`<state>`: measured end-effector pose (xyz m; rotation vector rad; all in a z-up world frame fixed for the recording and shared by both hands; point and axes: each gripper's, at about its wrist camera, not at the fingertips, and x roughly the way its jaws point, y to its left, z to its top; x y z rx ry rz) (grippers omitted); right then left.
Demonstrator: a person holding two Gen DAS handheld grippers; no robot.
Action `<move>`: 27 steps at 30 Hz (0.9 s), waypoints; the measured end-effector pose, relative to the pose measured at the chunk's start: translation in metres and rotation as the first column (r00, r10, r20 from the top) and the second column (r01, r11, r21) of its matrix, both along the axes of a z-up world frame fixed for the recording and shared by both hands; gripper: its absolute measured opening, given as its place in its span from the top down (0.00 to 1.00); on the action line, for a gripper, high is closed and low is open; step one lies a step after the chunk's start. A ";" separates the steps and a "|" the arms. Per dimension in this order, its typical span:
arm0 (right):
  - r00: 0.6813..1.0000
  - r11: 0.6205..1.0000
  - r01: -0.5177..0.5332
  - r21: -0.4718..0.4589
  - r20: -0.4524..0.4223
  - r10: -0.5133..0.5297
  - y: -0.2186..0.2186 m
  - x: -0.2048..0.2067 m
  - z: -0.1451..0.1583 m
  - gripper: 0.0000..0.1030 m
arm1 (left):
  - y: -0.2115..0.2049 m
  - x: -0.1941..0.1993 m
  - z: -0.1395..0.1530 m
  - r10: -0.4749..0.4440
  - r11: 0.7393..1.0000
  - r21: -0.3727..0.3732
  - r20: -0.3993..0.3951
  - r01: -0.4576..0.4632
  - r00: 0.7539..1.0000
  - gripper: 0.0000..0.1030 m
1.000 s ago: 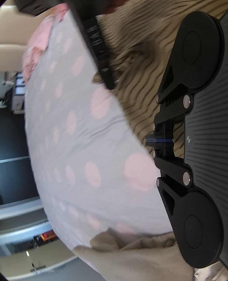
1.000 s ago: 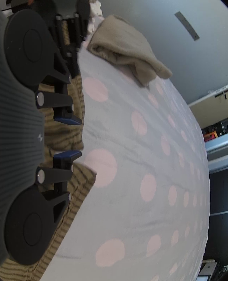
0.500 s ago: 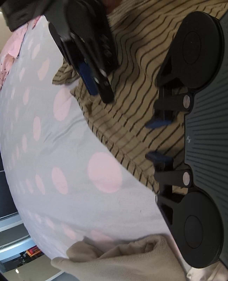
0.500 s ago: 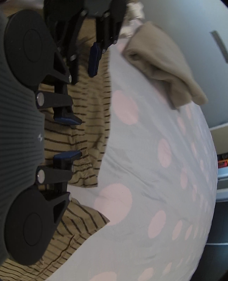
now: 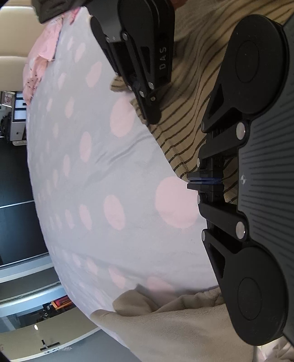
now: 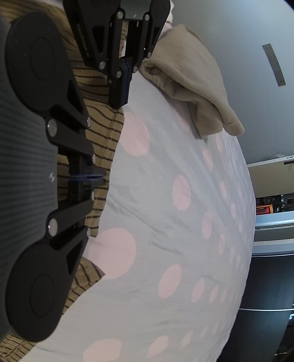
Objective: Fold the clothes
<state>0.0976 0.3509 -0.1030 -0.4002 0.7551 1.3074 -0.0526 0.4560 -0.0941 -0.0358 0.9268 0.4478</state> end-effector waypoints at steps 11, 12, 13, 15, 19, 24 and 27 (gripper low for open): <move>0.999 0.998 0.043 -0.037 0.014 -0.043 -0.013 0.002 0.009 0.62 | -0.016 0.001 0.006 0.009 0.999 0.043 -0.025 -0.008 1.000 0.61; 0.998 0.998 0.059 -0.033 0.004 -0.059 -0.017 0.003 0.015 0.54 | -0.018 0.000 0.010 0.005 0.999 0.047 -0.025 -0.004 1.000 0.61; 0.998 0.997 0.070 -0.031 -0.007 -0.070 -0.023 0.005 0.020 0.52 | -0.021 -0.002 0.014 -0.001 0.999 0.052 -0.027 0.002 1.000 0.61; 0.996 0.996 0.085 -0.034 -0.020 -0.086 -0.034 0.007 0.031 0.51 | -0.027 -0.006 0.024 -0.010 0.998 0.061 -0.021 0.012 1.000 0.61; 0.993 0.991 0.118 -0.067 0.017 -0.117 -0.069 0.010 0.052 0.51 | -0.047 -0.015 0.041 -0.058 0.996 0.061 -0.035 0.060 0.998 0.61; 0.982 0.972 0.187 -0.145 0.038 -0.184 -0.131 0.018 0.061 0.51 | -0.075 -0.035 0.045 -0.086 0.994 0.056 -0.062 0.089 0.994 0.61; 0.971 0.951 0.238 -0.196 0.043 -0.234 -0.174 0.021 0.061 0.51 | -0.091 -0.047 0.043 -0.108 0.992 0.054 -0.095 0.113 0.990 0.61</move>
